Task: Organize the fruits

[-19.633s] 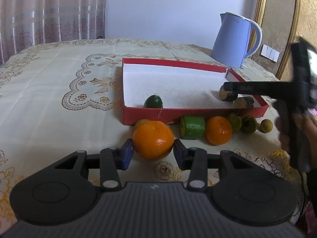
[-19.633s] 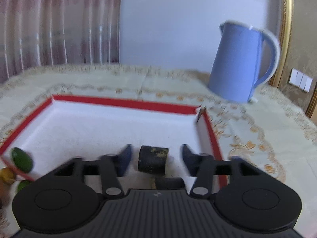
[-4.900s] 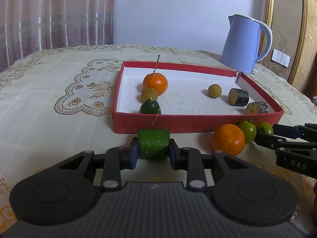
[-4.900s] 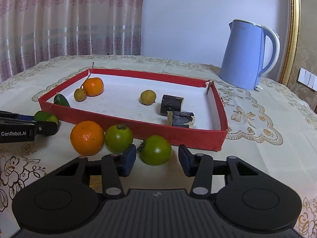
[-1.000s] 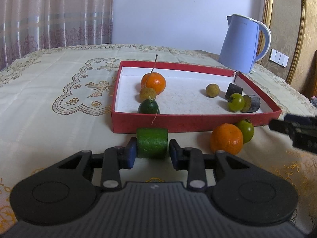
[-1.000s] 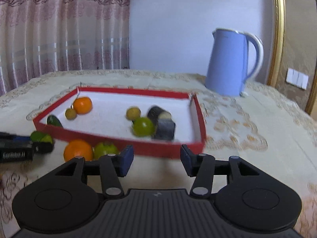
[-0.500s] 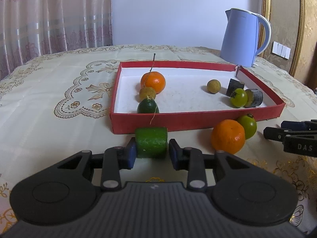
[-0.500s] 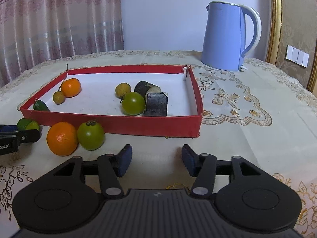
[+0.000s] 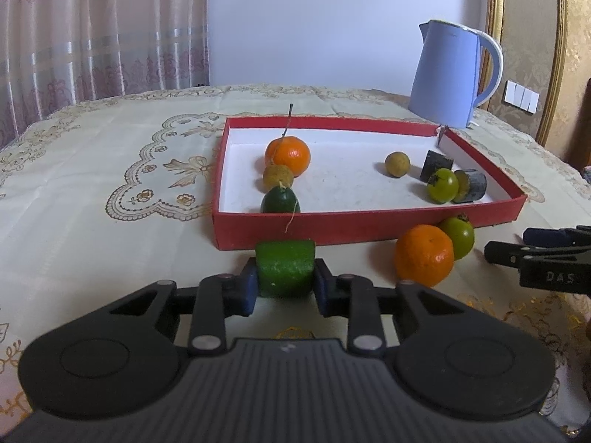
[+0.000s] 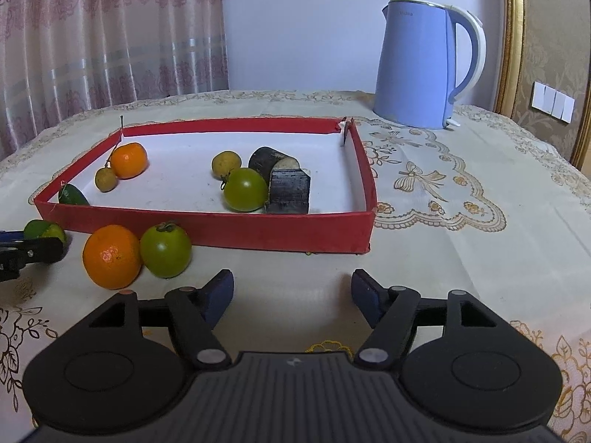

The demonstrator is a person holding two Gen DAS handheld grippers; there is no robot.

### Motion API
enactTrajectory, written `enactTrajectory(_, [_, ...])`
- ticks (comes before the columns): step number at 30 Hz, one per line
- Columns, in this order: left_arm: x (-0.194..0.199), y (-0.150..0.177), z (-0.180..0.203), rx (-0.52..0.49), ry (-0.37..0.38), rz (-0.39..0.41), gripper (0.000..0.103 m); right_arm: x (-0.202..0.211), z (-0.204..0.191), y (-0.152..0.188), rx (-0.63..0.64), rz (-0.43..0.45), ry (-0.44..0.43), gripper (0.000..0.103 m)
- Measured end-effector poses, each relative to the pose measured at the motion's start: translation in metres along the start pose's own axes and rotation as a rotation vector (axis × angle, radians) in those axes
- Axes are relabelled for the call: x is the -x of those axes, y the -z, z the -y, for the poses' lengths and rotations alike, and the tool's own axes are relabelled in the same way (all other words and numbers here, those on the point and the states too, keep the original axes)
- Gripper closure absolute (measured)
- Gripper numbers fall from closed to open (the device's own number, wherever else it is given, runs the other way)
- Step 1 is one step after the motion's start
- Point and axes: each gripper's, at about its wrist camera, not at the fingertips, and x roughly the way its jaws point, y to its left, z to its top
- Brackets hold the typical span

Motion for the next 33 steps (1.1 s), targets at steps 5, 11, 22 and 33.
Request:
enactTrajectory(5, [0.018,-0.009,-0.001,-0.009,0.012,0.034,0.076,-0.001,0.000,0.000,0.004,-0.006,0.008,0.028])
enactTrajectory(11, [0.023,-0.031,0.007,-0.025,0.026,0.056,0.076,-0.003,0.002,0.000,-0.010,-0.012,0.014,0.023])
enactTrajectory(22, [-0.028,-0.069,0.034,-0.067,0.031,0.023,0.076,-0.003,0.003,0.000,-0.019,-0.017,0.015,0.019])
enactTrajectory(33, [-0.077,-0.079,0.046,-0.089,0.022,-0.048,0.076,-0.004,0.003,0.000,-0.019,-0.017,0.015,0.018])
